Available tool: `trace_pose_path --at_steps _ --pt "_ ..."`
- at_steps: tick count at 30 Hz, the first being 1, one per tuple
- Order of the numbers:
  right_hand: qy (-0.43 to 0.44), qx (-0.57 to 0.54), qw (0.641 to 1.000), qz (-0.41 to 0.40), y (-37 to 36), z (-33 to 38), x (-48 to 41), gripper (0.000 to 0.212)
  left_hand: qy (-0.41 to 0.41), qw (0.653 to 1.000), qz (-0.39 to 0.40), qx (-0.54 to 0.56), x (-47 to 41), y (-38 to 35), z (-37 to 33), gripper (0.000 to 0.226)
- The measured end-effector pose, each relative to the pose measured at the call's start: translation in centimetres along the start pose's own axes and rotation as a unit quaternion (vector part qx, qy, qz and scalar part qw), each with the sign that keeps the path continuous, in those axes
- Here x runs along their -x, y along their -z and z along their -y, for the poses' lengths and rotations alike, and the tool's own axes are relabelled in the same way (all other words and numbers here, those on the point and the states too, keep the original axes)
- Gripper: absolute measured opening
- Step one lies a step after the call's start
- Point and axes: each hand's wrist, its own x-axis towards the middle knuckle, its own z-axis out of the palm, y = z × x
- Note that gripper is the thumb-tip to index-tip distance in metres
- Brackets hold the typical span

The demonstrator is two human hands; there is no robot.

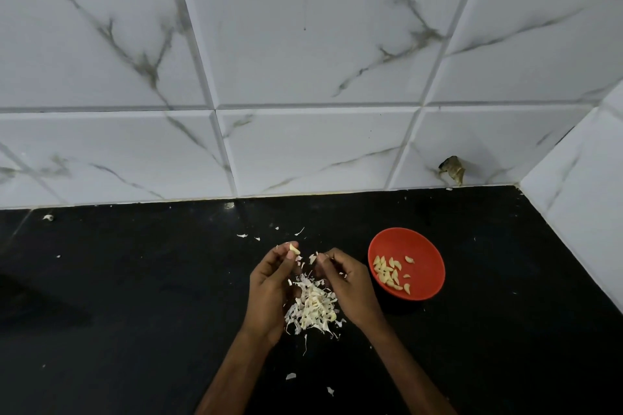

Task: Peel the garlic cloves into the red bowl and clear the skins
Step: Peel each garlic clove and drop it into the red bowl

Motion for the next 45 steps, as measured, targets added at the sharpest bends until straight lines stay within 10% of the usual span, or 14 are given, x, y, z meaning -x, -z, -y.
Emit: trace_pose_path --at_steps 9,20,31,39,42,45 --pt "0.025 0.453 0.878 0.150 -0.6 -6.8 1.9 0.025 -0.066 0.996 -0.024 -0.049 -0.1 0.3 0.2 0.029" --pt "-0.035 0.391 0.919 0.021 1.1 -8.4 4.1 0.050 -0.110 0.965 0.024 -0.237 -2.5 -4.1 3.6 0.015" --pt "-0.089 0.188 0.978 -0.022 5.1 -11.6 8.2 0.032 -0.079 0.769 0.127 -0.622 -8.1 -9.7 13.9 0.019" --pt "-0.141 0.215 0.966 0.021 1.0 -13.0 8.7 0.103 -0.151 0.905 -0.041 -0.396 -7.8 -3.4 9.8 0.046" --pt "-0.125 0.324 0.937 0.044 -1.7 -13.2 8.3 0.129 -0.216 0.836 -0.081 -0.498 -10.0 3.3 7.0 0.014" --pt "-0.111 0.361 0.926 0.031 -4.2 -13.0 7.2 0.129 -0.168 0.758 -0.067 -0.627 -13.2 9.9 5.0 0.051"
